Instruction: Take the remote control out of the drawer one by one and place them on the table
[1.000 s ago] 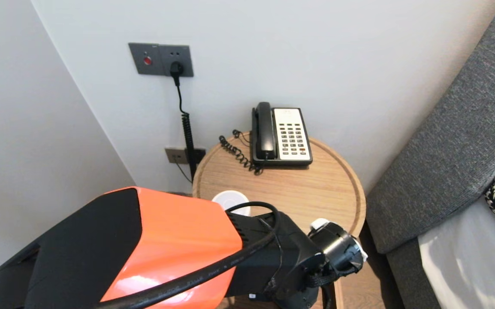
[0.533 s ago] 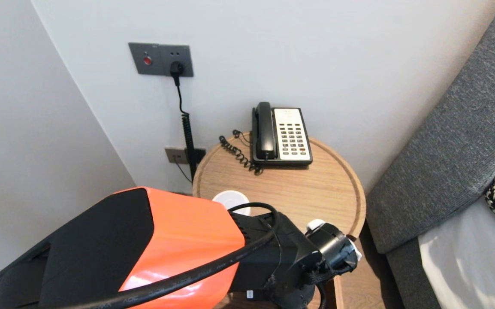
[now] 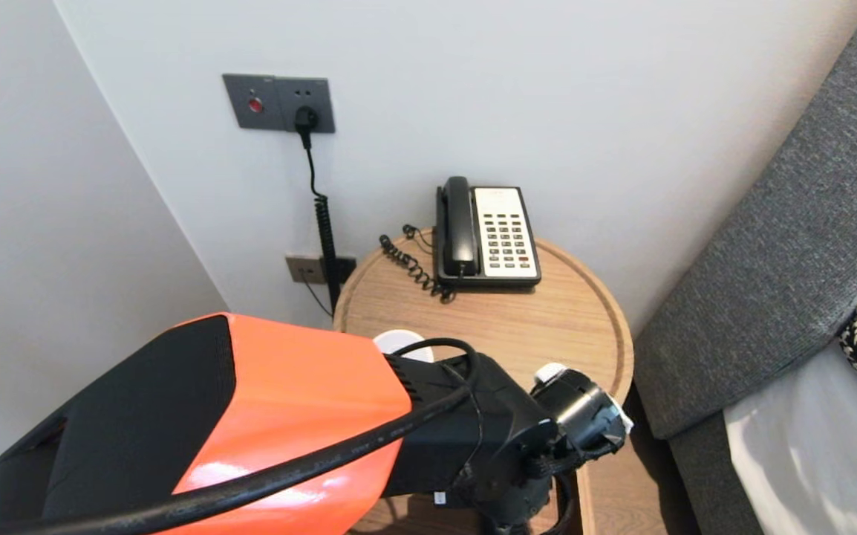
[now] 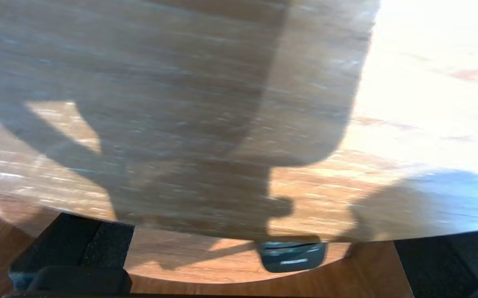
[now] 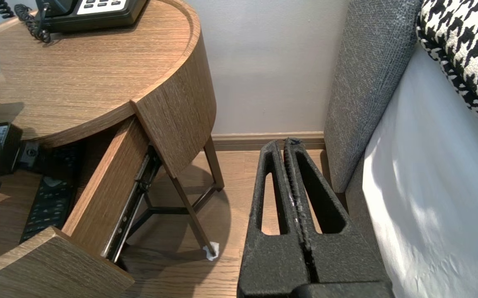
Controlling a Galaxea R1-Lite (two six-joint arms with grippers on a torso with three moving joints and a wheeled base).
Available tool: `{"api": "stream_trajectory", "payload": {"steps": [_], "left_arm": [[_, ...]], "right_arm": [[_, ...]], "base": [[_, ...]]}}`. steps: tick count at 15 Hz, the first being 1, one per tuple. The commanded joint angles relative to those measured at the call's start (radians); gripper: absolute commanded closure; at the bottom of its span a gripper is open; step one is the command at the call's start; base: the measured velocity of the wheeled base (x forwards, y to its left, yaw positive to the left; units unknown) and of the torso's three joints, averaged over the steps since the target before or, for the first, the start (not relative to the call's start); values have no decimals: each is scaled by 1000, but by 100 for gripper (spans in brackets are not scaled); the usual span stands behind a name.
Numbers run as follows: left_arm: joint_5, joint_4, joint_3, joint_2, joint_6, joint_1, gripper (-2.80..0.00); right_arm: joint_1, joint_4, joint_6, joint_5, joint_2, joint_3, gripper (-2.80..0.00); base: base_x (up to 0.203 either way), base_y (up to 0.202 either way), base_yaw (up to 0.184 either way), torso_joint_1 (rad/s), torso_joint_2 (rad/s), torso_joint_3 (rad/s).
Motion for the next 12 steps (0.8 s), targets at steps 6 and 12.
{"api": "stream_trajectory", "payload": {"steps": [6,12], "left_arm": [[5,0,-52,40,-8,14,-280],[4,-1,-49,68,-9,19,-280]], "right_arm": [[0,0,0,0,1,26,0],[0,0,0,0,1,26,0]], "base": [[0,0,0,0,0,0],[0,0,0,0,0,0]]}}
